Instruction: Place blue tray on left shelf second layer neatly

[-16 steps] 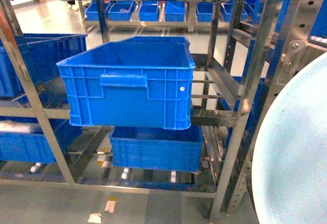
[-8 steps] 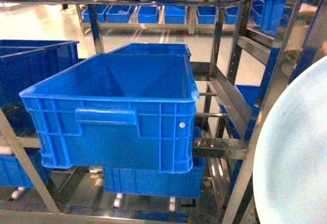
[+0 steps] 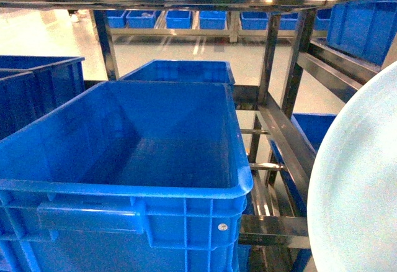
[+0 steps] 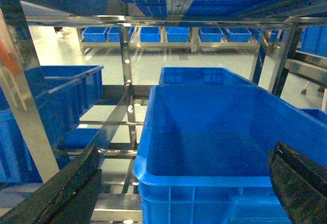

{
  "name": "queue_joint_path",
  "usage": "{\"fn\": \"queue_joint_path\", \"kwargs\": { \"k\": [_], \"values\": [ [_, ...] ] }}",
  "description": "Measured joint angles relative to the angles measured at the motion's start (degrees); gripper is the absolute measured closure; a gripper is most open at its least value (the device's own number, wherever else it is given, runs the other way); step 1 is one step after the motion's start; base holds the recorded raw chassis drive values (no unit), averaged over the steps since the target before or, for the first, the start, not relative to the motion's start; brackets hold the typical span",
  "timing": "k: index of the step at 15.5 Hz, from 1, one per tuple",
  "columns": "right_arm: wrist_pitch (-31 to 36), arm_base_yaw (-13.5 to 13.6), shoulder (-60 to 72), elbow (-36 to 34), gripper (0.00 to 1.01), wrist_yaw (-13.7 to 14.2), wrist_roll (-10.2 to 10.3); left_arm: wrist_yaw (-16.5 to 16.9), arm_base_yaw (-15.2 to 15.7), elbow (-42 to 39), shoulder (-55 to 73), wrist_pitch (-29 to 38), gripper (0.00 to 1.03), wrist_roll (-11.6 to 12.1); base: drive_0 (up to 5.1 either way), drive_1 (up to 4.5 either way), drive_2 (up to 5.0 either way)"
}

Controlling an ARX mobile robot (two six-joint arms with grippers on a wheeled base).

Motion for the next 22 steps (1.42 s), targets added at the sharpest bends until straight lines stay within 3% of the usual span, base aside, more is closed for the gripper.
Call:
{"fn": "queue_joint_path", "kwargs": {
  "k": [16,22],
  "values": [
    [0.0,0.0,0.0,0.0,0.99,-0.3,0.0,-0.3,-0.1,0.0,0.0,-0.2,0.05,0.0,-4.7,2.24,2.2],
    [-0.3,0.0,0.0,0.0,0.99,-0.3,0.0,0.0,-0.1,0.0,0.0,0.0,0.05,0.0,0.0,0.0,0.0]
  ]
}}
